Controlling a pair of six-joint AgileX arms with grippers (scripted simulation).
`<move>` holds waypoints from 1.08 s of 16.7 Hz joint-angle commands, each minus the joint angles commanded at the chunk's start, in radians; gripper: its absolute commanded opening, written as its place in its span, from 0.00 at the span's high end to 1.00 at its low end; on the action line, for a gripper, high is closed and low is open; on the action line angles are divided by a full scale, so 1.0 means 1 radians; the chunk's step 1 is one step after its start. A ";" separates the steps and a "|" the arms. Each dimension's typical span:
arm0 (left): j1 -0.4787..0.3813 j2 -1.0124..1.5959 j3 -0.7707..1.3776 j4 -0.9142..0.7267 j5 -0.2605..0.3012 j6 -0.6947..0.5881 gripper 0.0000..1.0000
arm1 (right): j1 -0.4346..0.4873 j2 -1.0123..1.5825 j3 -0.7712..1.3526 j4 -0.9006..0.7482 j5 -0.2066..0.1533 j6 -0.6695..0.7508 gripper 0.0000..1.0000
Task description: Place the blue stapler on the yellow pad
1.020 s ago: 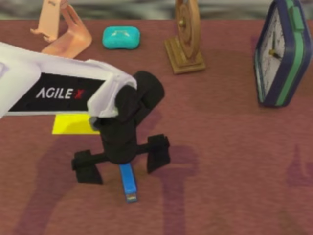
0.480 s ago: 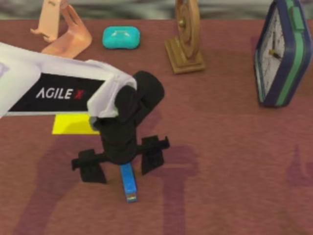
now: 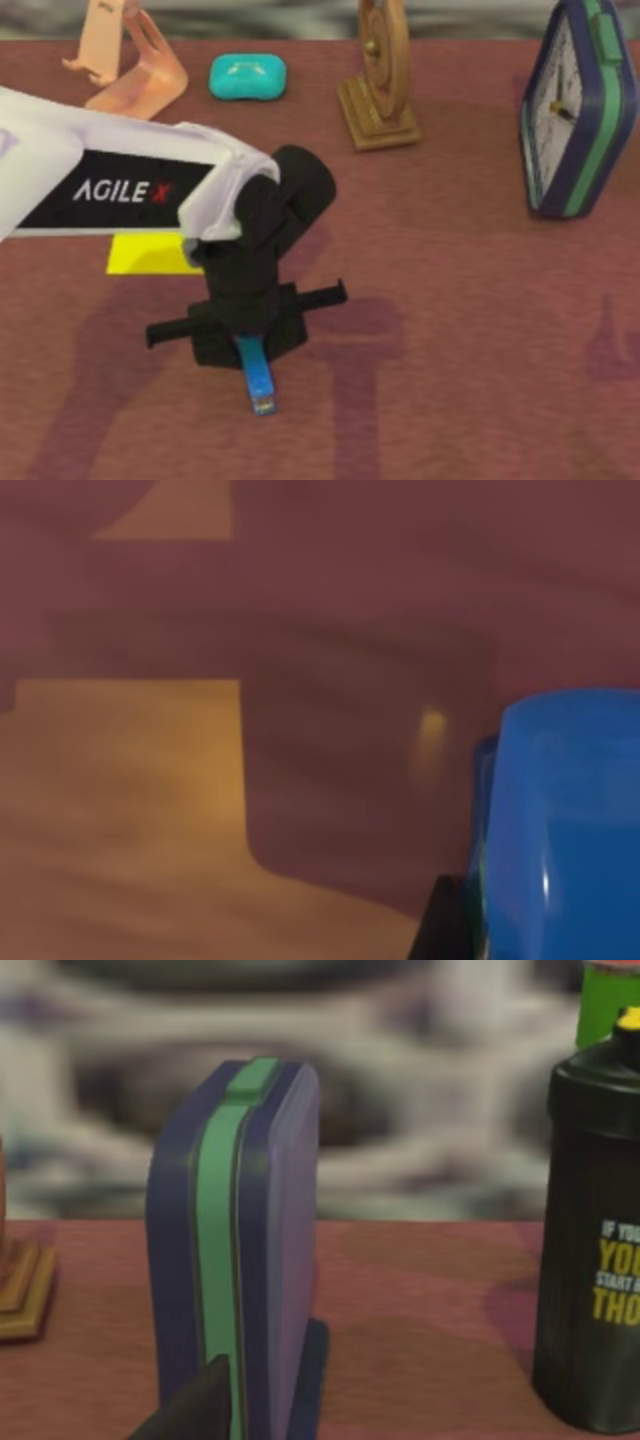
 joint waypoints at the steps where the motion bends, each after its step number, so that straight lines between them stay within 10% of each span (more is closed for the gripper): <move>1: 0.000 0.000 0.000 0.000 0.000 0.000 1.00 | 0.000 0.000 0.000 0.000 0.000 0.000 0.00; 18: 0.018 -0.141 0.227 -0.364 -0.004 0.000 1.00 | 0.000 0.000 0.000 0.000 0.000 0.000 0.00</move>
